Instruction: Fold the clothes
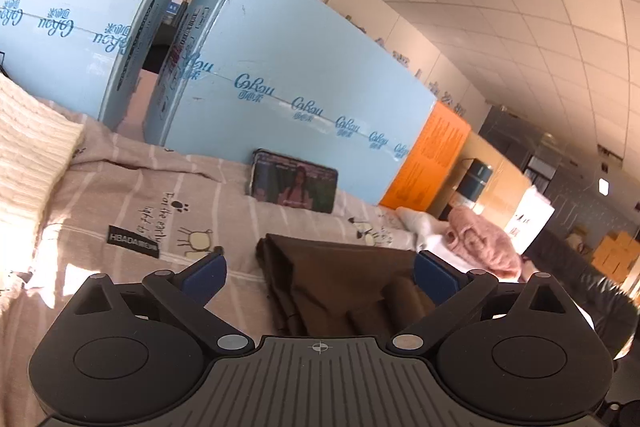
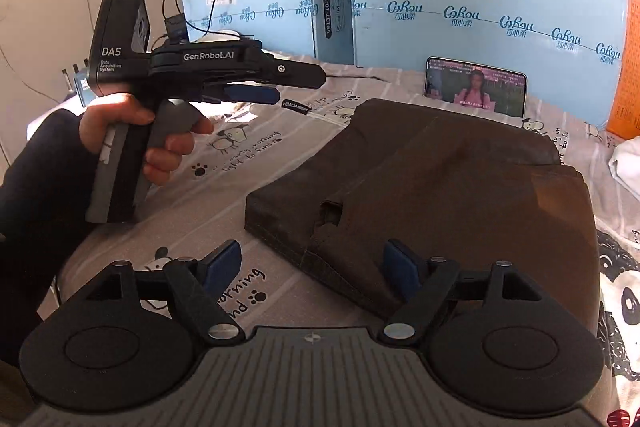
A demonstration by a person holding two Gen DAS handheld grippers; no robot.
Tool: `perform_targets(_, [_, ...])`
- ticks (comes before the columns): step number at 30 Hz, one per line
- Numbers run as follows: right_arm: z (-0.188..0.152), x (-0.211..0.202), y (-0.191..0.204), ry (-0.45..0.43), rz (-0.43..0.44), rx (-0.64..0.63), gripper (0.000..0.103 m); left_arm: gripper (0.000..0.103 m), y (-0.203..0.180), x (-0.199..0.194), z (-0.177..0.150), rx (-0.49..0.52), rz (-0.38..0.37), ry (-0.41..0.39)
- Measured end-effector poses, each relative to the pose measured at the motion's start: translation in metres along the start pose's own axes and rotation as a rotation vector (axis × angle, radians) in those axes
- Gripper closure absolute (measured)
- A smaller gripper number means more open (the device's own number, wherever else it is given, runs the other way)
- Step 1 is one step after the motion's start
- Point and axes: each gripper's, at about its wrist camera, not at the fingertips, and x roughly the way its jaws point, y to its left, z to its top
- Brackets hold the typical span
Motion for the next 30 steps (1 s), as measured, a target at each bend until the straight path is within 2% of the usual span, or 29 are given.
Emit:
perform_targets(2, [0.006,-0.017,-0.015,-0.09,0.084,0.056,0.023,0.002,-0.007,0.006,0.002,-0.077,-0.111,0.025])
perform_targets(3, [0.009,-0.025,-0.025,-0.133,0.116,0.081,0.017,0.002,-0.011,0.015,0.002,-0.107,-0.127,0.068])
perform_targets(5, [0.013,-0.034,-0.045,-0.179,0.134,0.119,0.013,0.002,-0.019,0.034,0.001,-0.163,-0.155,0.152])
perform_targets(9, [0.018,-0.03,-0.086,-0.165,0.09,0.184,0.013,0.002,-0.027,0.076,-0.007,-0.218,-0.08,0.342])
perform_targets(11, [0.013,-0.022,-0.104,-0.157,0.124,0.236,0.013,0.002,-0.027,0.09,-0.013,-0.234,-0.024,0.395])
perform_targets(15, [0.0,-0.005,-0.125,-0.128,0.19,0.319,0.013,0.001,-0.026,0.102,-0.017,-0.254,-0.039,0.412])
perform_targets(19, [-0.005,-0.003,-0.121,-0.112,0.202,0.307,0.009,0.002,-0.02,0.107,-0.02,-0.299,-0.086,0.394])
perform_targets(23, [-0.009,-0.005,-0.116,-0.112,0.2,0.278,0.007,0.005,-0.028,0.109,-0.021,-0.239,-0.062,0.37])
perform_targets(24, [-0.009,-0.005,-0.116,-0.115,0.2,0.28,0.007,0.012,-0.028,0.108,-0.021,-0.217,-0.047,0.365])
perform_targets(25, [-0.01,-0.006,-0.118,-0.12,0.201,0.289,0.007,0.028,-0.028,0.107,-0.022,-0.197,-0.029,0.359])
perform_targets(26, [-0.01,-0.007,-0.119,-0.125,0.203,0.297,0.007,0.038,-0.026,0.106,-0.022,-0.185,-0.005,0.352])
perform_targets(27, [-0.011,-0.008,-0.12,-0.13,0.205,0.306,0.007,0.058,-0.024,0.105,-0.022,-0.174,0.017,0.346])
perform_targets(28, [-0.011,-0.009,-0.121,-0.135,0.209,0.316,0.007,0.064,-0.026,0.103,-0.023,-0.15,0.026,0.343])
perform_targets(30, [-0.012,-0.01,-0.123,-0.143,0.214,0.328,0.007,0.065,-0.031,0.1,-0.023,-0.088,0.047,0.332])
